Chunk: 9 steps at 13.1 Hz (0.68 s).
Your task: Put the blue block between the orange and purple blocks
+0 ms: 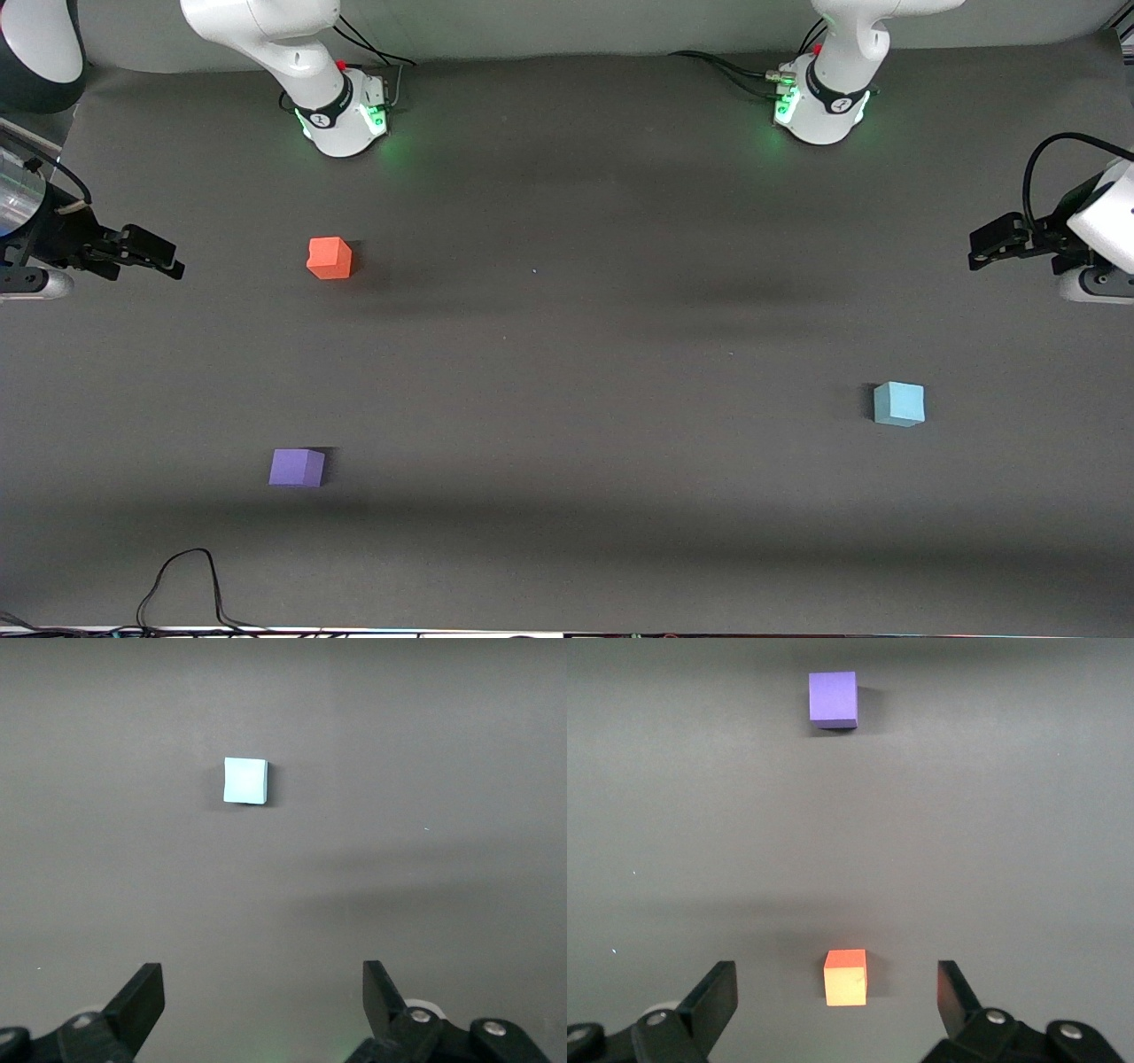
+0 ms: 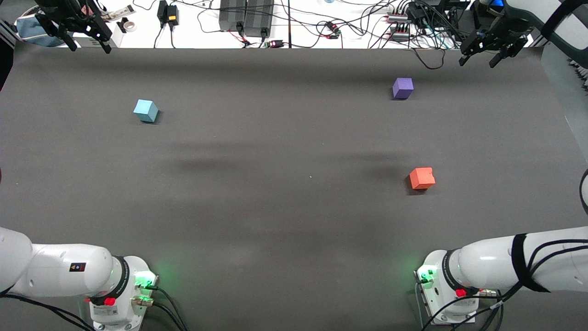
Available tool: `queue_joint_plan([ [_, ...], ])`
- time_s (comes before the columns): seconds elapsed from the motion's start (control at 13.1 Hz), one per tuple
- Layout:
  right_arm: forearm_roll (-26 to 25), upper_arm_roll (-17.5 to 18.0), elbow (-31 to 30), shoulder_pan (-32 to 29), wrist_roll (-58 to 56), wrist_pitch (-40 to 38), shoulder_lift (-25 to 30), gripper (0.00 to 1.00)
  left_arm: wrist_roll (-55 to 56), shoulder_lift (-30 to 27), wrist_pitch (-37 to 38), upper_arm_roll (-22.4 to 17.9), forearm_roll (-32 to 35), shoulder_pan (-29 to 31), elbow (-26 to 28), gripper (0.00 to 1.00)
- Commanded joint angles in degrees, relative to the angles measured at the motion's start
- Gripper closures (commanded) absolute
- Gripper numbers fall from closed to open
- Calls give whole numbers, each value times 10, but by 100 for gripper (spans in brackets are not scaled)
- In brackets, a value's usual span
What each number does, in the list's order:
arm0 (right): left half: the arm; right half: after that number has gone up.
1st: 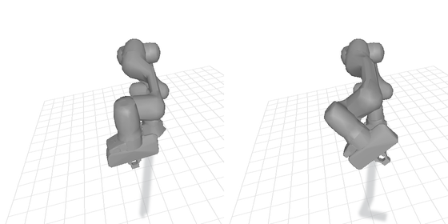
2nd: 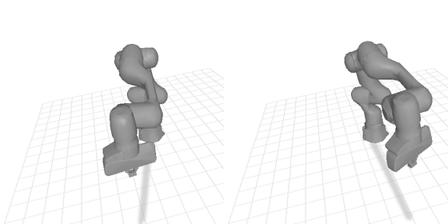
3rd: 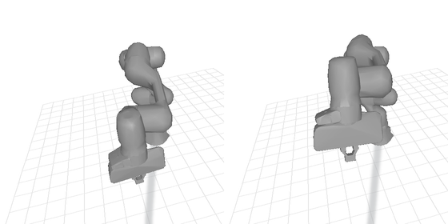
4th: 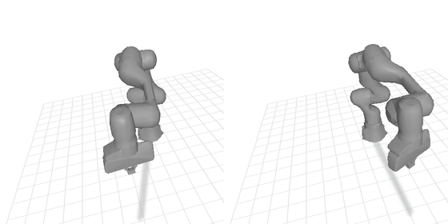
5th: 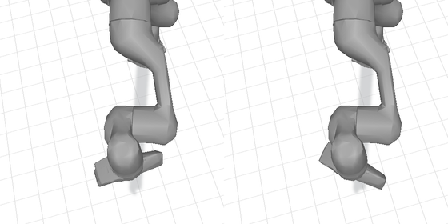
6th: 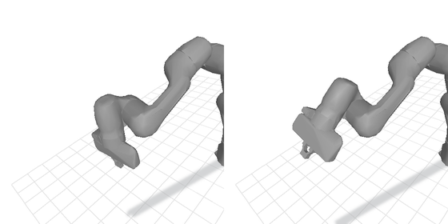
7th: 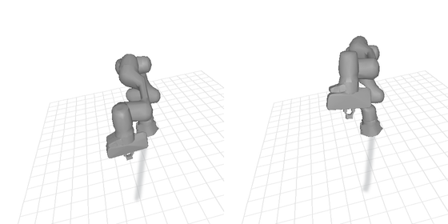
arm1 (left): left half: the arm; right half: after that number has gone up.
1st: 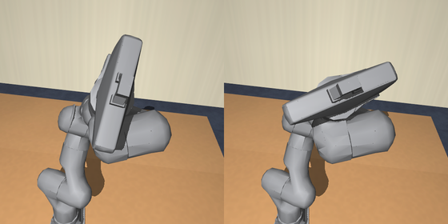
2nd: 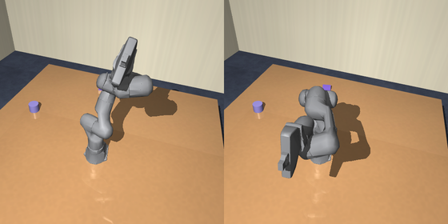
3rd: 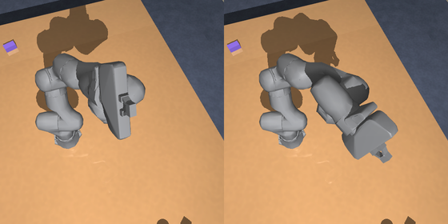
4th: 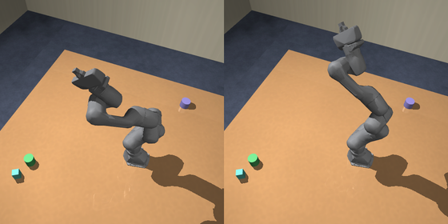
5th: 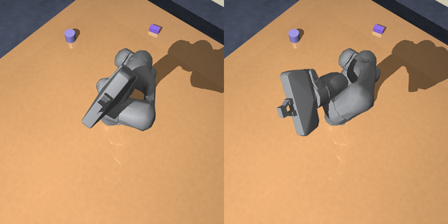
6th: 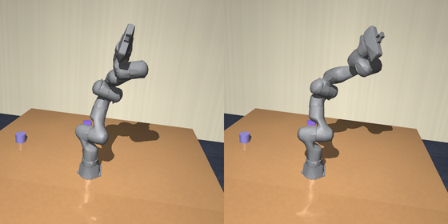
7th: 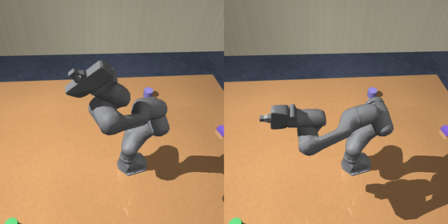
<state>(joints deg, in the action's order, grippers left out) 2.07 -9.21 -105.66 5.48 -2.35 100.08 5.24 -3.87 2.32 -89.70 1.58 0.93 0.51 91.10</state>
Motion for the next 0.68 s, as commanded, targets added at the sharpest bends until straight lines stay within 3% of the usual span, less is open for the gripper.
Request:
queue_joint_plan([
  [0.0,-12,3,4,-2,-19,-12,7,0,7,-7,8,-7,-4,-9,2,0],
  [0.61,-34,12,10,4,-20,-5,-1,0,-4,-10,9,-9,-1,-5,12,0],
])
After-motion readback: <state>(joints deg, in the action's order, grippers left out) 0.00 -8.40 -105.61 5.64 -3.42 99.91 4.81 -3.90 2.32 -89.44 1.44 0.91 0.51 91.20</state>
